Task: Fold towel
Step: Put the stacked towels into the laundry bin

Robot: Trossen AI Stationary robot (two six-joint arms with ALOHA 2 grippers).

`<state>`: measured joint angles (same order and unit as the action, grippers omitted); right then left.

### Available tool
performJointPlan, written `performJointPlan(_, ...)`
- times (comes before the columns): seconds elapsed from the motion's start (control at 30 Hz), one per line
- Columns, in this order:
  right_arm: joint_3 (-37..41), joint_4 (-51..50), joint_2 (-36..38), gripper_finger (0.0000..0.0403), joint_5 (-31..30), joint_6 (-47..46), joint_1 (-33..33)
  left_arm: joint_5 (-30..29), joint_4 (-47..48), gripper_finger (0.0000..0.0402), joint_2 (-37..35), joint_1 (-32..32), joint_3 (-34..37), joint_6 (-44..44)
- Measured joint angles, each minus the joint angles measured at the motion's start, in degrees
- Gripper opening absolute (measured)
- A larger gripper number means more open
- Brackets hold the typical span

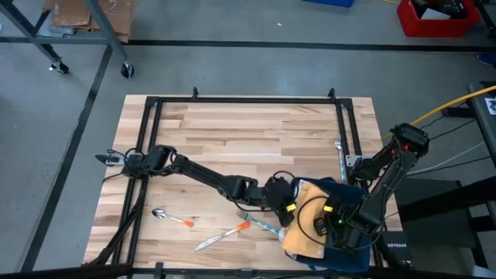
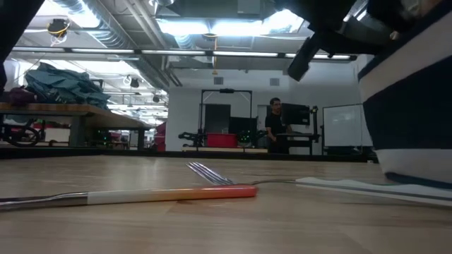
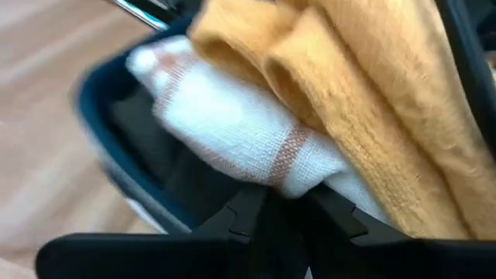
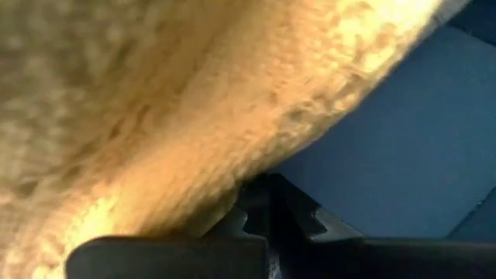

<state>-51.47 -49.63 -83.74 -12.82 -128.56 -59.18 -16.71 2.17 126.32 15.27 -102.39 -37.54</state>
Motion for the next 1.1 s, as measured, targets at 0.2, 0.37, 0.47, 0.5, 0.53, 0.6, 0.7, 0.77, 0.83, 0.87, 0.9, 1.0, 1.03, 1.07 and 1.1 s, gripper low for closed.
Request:
performJointPlan(0.2,0.0,-0.7,0.0,0.0007,3.8,-0.4,0.4,-0.2,5.2,0.0049,-2.7,-2.0,0.0,2.4)
performJointPlan(0.37,0.0,-2.9,0.0,0.0007,7.5,-1.4,0.3,-0.4,9.9,0.0041,-5.3,-3.0,0.0,6.0)
performJointPlan(0.47,0.0,-3.3,0.0,0.0007,7.1,-1.5,0.3,-0.4,11.9,0.0037,-6.6,-3.1,0.0,8.2)
performJointPlan(0.5,0.0,-3.2,0.0,0.0008,6.8,-1.2,0.3,-0.4,12.4,0.0037,-7.2,-3.0,0.0,8.7)
performJointPlan(0.53,0.0,-2.9,0.0,0.0009,6.6,-0.5,0.3,-0.4,13.3,0.0037,-7.4,-3.0,0.0,9.3)
performJointPlan(0.6,0.0,-2.7,0.0,0.0014,6.4,0.0,0.3,-0.2,13.6,0.0038,-7.8,-2.7,0.0,9.3)
performJointPlan(0.7,0.0,-2.7,0.0,0.0029,6.2,0.4,0.3,0.0,14.9,0.004,-8.0,-2.3,-0.1,9.3)
performJointPlan(0.77,0.0,-2.4,0.0,0.0043,6.4,1.5,0.3,0.0,16.7,0.0042,-8.0,-2.1,-0.1,9.3)
performJointPlan(0.83,0.0,-2.4,0.0,0.0062,6.4,1.9,0.3,0.0,18.2,0.0042,-8.0,-1.8,-0.1,9.2)
performJointPlan(0.87,0.0,-2.4,0.0,0.0072,6.3,2.0,0.3,0.0,19.2,0.0042,-8.0,-1.8,-0.1,9.2)
performJointPlan(0.9,0.0,-2.5,0.0,0.0083,6.3,2.0,0.3,0.0,19.7,0.0042,-8.0,-1.8,-0.1,9.3)
performJointPlan(1.0,0.0,-2.8,0.0,0.0113,6.3,1.9,0.3,0.0,21.3,0.0042,-8.0,-1.8,0.0,10.2)
performJointPlan(1.03,0.0,-2.9,0.0,0.0121,6.4,1.8,0.3,0.0,21.6,0.0042,-8.0,-1.8,-0.1,10.6)
performJointPlan(1.07,0.0,-2.9,0.0,0.0127,6.6,1.8,0.3,0.0,21.9,0.0042,-8.0,-1.8,0.0,10.7)
performJointPlan(1.1,0.0,-2.9,0.0,0.0132,7.3,1.8,0.3,0.0,22.2,0.0042,-8.0,-1.8,-0.1,10.7)
